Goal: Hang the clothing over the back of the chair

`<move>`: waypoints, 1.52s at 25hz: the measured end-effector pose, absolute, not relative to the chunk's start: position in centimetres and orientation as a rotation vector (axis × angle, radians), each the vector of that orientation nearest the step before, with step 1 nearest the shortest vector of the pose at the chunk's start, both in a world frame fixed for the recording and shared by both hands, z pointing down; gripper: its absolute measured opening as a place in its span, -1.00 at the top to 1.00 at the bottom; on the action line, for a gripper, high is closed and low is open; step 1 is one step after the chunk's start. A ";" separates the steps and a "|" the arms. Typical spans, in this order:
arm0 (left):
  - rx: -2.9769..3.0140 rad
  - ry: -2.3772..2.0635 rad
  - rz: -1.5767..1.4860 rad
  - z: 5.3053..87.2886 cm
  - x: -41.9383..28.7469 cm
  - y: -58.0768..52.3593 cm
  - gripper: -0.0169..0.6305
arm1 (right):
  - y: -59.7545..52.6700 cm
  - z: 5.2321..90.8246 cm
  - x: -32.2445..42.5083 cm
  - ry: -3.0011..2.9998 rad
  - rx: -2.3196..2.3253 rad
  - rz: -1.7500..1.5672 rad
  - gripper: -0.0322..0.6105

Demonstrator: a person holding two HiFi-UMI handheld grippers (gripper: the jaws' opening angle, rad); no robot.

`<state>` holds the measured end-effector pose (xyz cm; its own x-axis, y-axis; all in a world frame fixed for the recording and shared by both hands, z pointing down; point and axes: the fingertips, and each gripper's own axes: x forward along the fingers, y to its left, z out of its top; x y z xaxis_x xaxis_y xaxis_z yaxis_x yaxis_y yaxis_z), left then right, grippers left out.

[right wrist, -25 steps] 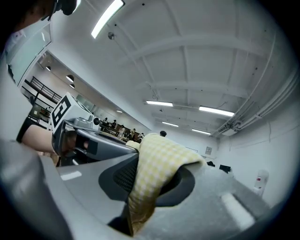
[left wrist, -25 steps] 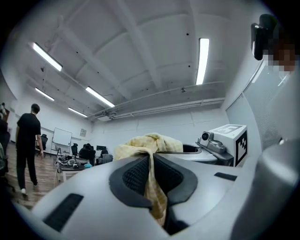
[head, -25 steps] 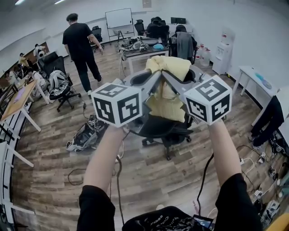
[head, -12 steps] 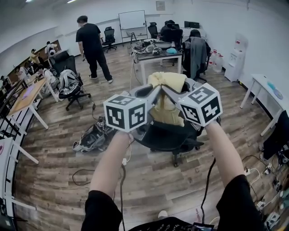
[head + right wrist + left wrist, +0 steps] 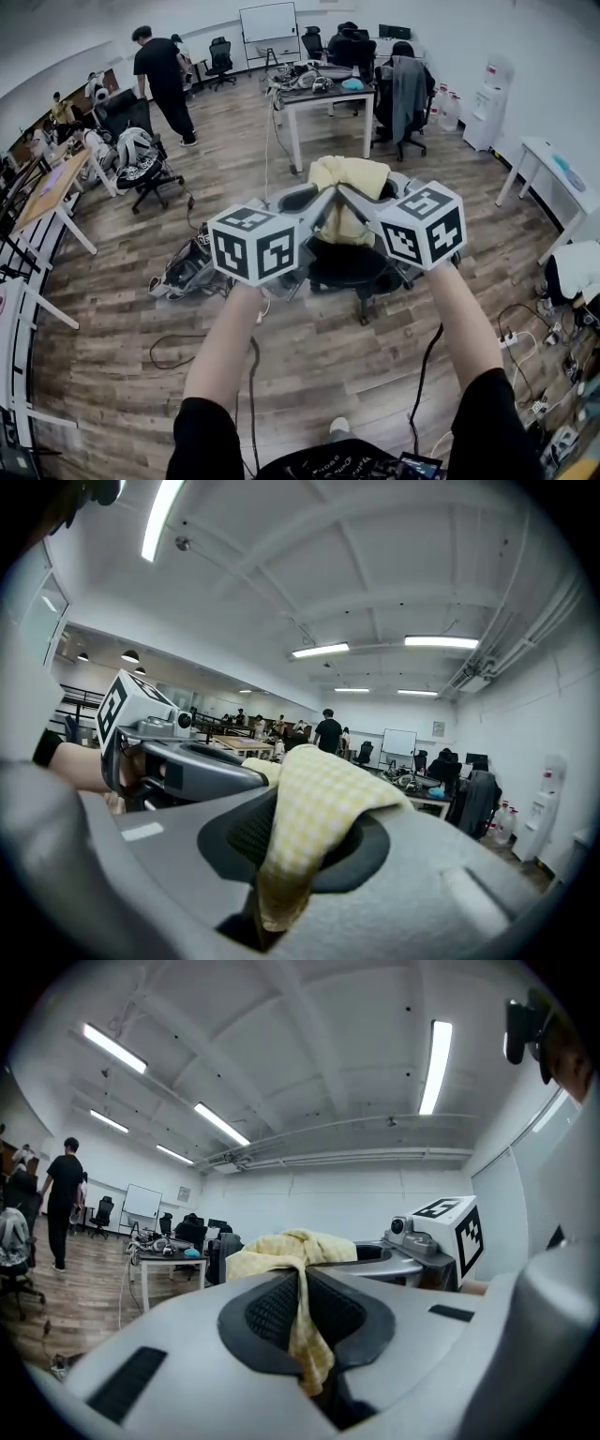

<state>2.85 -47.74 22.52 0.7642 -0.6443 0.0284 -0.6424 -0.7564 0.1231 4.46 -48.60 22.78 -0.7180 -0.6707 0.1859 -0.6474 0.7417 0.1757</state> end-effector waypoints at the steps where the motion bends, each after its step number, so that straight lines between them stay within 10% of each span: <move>1: 2.825 -1.008 -0.031 22.9 2.6 -47.0 0.87 | -47.8 23.1 4.4 -2.698 1.048 -0.128 0.67; 38: 2.508 -0.787 -0.078 35.4 -3.2 -32.4 0.87 | -31.5 35.8 0.5 -2.672 1.065 0.531 0.67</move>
<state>-3.18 -32.40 35.36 0.8307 -0.5489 0.0933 -0.5197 -0.7043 0.4836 0.54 -31.47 35.84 -0.7145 -0.6183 0.3273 -0.6965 0.6728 -0.2494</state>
